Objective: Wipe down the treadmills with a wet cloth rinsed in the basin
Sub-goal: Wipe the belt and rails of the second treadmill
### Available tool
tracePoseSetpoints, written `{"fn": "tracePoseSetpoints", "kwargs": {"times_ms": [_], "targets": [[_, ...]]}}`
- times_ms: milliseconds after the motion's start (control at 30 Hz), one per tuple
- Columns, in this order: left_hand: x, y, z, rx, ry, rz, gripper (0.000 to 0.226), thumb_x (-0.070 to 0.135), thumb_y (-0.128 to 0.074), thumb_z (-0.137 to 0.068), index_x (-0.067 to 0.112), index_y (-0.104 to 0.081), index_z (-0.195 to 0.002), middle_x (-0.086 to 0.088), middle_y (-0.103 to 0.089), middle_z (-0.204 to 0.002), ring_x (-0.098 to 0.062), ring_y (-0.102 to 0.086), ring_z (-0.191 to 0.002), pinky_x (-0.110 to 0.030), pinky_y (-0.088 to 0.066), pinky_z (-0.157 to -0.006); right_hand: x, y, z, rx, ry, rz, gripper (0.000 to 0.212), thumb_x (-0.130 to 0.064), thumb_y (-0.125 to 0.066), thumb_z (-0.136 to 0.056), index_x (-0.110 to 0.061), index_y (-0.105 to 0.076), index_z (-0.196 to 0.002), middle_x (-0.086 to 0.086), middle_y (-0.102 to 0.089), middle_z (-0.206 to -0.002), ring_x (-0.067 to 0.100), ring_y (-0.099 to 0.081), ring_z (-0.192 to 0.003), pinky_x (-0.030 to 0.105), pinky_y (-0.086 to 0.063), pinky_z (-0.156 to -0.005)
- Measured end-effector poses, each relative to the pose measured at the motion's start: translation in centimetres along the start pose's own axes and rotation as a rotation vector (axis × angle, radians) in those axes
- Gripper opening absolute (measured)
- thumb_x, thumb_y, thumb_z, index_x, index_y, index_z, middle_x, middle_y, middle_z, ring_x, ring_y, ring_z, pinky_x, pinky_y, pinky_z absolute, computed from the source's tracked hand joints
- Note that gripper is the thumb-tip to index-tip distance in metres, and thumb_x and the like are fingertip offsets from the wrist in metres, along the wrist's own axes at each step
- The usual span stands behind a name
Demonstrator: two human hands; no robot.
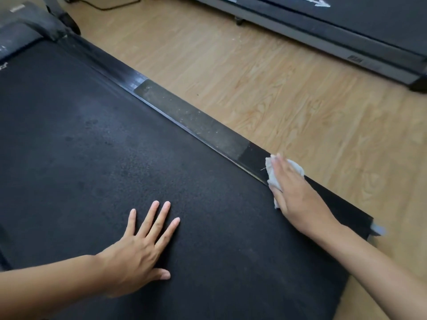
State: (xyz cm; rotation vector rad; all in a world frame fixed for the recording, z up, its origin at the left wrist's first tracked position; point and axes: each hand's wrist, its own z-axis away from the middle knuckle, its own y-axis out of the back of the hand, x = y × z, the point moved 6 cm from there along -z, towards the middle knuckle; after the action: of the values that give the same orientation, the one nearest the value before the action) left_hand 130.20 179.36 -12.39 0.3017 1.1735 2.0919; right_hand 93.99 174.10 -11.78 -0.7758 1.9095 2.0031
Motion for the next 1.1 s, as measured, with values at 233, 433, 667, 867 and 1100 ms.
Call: {"fn": "tracePoseSetpoints", "kwargs": {"times_ms": [233, 433, 667, 867, 1100], "targets": [[-0.5, 1.2, 0.7, 0.1, -0.045, 0.125, 0.088, 0.069, -0.028, -0.1, 0.02, 0.004, -0.166, -0.013, 0.004, -0.173, -0.037, 0.001, -0.159, -0.062, -0.03, -0.12, -4.3, -5.1, -5.9, 0.027, 0.084, -0.204, 0.053, 0.002, -0.045, -0.108, -0.009, -0.041, -0.16, 0.003, -0.033, -0.169, 0.011, -0.022, -0.158, 0.035, -0.017, -0.132], [0.4, 2.7, -0.4, 0.235, -0.059, 0.201, 0.079, 0.061, -0.019, -0.104, 0.023, 0.016, -0.164, 0.0, 0.025, -0.171, -0.016, 0.027, -0.156, -0.051, 0.0, -0.13, -9.5, -8.0, 0.4, -0.09, 0.307, -0.121, 0.057, 0.002, -0.04, -0.098, -0.006, -0.052, -0.153, 0.007, -0.046, -0.163, 0.018, -0.036, -0.155, 0.021, -0.018, -0.128], [5.4, 6.9, -5.4, 0.077, -0.053, 0.299, 0.135, 0.088, -0.056, -0.076, 0.028, 0.036, -0.155, -0.007, 0.039, -0.164, -0.032, 0.03, -0.154, -0.059, -0.009, -0.127, -6.6, 2.1, 3.4, 0.031, -0.1, -0.32, 0.033, -0.022, -0.047, -0.112, -0.032, -0.059, -0.142, -0.016, -0.063, -0.128, -0.001, -0.061, -0.116, 0.014, -0.043, -0.098], [8.1, 7.6, -8.1, -0.137, -0.011, 0.019, 0.143, 0.076, -0.07, -0.077, 0.013, 0.031, -0.157, -0.03, 0.036, -0.16, -0.055, 0.019, -0.151, -0.067, -0.025, -0.119, -4.4, -2.5, 7.2, -0.316, -0.311, 0.144, 0.103, -0.072, -0.072, -0.08, -0.049, -0.016, -0.164, -0.01, -0.014, -0.164, 0.022, -0.037, -0.125, 0.04, -0.053, -0.095], [8.4, 7.3, -7.9, -0.135, -0.01, 0.008, 0.143, 0.07, -0.073, -0.079, 0.006, 0.027, -0.158, -0.039, 0.03, -0.158, -0.064, 0.015, -0.148, -0.071, -0.03, -0.116, -4.1, -3.4, 7.5, -0.267, -0.426, 0.102, 0.114, -0.06, -0.088, -0.07, -0.05, -0.022, -0.163, -0.006, -0.01, -0.17, 0.027, -0.04, -0.121, 0.048, -0.047, -0.104]]}}
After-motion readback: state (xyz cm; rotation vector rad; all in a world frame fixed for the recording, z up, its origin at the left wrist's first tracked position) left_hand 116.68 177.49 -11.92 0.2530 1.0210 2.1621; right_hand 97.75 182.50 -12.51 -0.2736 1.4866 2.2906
